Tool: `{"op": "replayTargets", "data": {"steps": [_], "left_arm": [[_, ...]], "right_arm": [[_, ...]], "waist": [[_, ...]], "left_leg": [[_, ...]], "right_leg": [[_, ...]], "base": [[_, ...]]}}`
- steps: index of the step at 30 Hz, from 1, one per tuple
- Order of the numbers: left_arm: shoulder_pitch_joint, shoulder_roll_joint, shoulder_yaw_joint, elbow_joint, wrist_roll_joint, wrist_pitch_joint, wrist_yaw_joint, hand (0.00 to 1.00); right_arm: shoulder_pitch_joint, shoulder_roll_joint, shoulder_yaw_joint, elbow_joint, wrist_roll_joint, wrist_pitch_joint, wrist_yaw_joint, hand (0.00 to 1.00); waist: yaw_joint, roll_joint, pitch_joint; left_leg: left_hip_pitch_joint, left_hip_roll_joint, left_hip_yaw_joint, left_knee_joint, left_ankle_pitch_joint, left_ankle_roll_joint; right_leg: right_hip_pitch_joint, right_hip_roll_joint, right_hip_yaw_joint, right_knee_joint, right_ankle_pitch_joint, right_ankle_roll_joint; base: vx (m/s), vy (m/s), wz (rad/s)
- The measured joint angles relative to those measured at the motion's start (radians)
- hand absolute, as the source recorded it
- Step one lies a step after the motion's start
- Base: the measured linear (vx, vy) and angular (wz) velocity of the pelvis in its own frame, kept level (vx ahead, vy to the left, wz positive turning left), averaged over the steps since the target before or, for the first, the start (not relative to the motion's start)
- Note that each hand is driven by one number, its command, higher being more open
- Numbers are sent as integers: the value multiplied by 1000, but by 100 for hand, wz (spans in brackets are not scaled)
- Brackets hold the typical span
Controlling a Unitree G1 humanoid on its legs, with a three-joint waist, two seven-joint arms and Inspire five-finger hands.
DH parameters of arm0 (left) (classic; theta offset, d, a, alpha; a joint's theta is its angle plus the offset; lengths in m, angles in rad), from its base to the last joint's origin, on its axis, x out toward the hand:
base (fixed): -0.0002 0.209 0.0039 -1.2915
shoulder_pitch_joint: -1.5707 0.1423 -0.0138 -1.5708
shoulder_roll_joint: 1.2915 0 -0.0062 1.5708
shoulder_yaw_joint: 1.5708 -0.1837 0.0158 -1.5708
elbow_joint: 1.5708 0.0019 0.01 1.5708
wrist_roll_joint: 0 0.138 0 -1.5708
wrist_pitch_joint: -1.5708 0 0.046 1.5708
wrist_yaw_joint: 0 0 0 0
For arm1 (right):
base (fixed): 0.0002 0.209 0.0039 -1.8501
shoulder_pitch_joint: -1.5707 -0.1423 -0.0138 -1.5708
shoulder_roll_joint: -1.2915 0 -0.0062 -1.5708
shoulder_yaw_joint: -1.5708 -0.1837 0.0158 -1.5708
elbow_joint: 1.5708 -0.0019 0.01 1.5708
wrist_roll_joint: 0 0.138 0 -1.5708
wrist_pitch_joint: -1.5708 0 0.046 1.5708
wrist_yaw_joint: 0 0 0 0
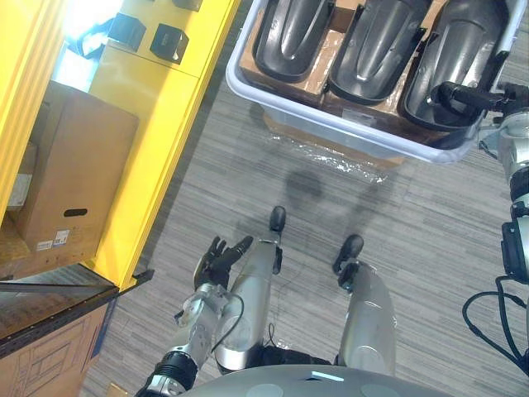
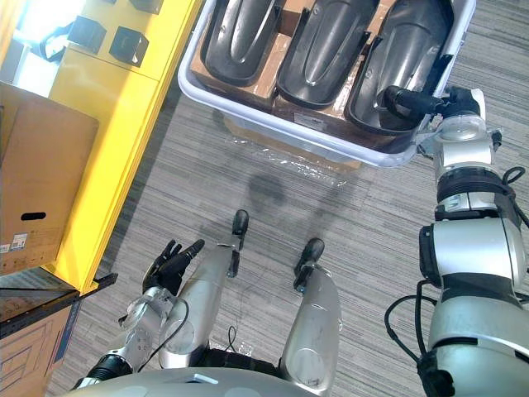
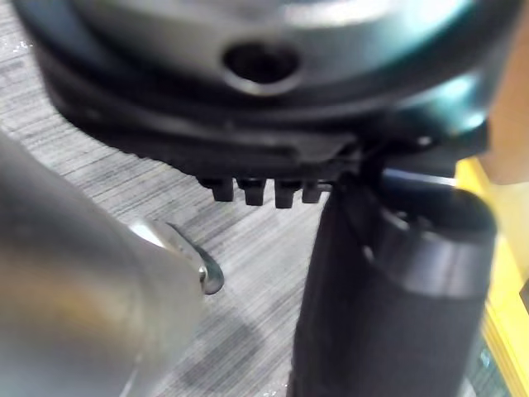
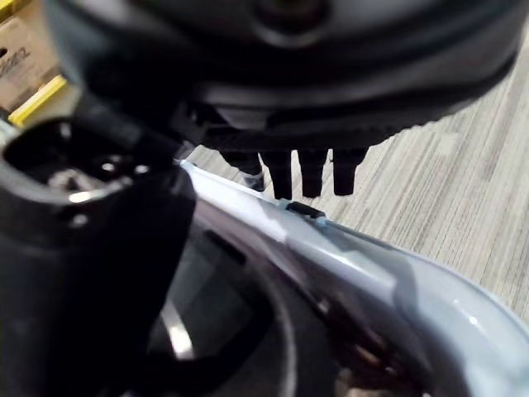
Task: Walk over and take three plastic housings, then place them on the shelf
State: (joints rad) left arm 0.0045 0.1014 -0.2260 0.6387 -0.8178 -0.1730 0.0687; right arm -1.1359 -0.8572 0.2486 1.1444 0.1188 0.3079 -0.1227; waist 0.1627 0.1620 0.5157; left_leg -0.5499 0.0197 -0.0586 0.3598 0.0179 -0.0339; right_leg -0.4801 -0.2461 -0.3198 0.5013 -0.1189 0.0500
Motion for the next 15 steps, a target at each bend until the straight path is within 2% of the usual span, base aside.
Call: {"op": "replayTargets", "data": {"steps": [5, 10, 12, 15], "left_arm": [[1, 17, -13, 1, 0, -1, -7, 100], [1, 19, -14, -1, 1, -1, -8, 100], [1, 24, -24, -3, 1, -1, -8, 100], [3, 30, -33, -3, 1, 1, -8, 100]], "right_arm": [[-14, -49, 57, 0, -115, 8, 7, 0], [-19, -48, 79, 0, -120, 8, 10, 0], [-21, -45, 77, -8, -148, -24, 1, 0], [-21, -46, 79, -31, -169, -39, -14, 0]], "waist": [[-4, 0, 0], [-3, 0, 0], [-3, 0, 0], [-2, 0, 0]], "left_leg": [[1, 4, 1, 4, -1, -3], [3, 7, -1, 3, 1, -8], [5, 7, -1, 3, 1, -8], [15, 7, -2, 2, 1, -8]], "right_leg": [[-2, 2, 1, 6, -6, -5], [-2, 4, -1, 8, -10, -5], [0, 4, -1, 9, -10, -5], [14, 4, -3, 4, -9, -4]], "base": [[0, 0, 0], [0, 0, 0], [0, 0, 0], [0, 0, 0]]}}
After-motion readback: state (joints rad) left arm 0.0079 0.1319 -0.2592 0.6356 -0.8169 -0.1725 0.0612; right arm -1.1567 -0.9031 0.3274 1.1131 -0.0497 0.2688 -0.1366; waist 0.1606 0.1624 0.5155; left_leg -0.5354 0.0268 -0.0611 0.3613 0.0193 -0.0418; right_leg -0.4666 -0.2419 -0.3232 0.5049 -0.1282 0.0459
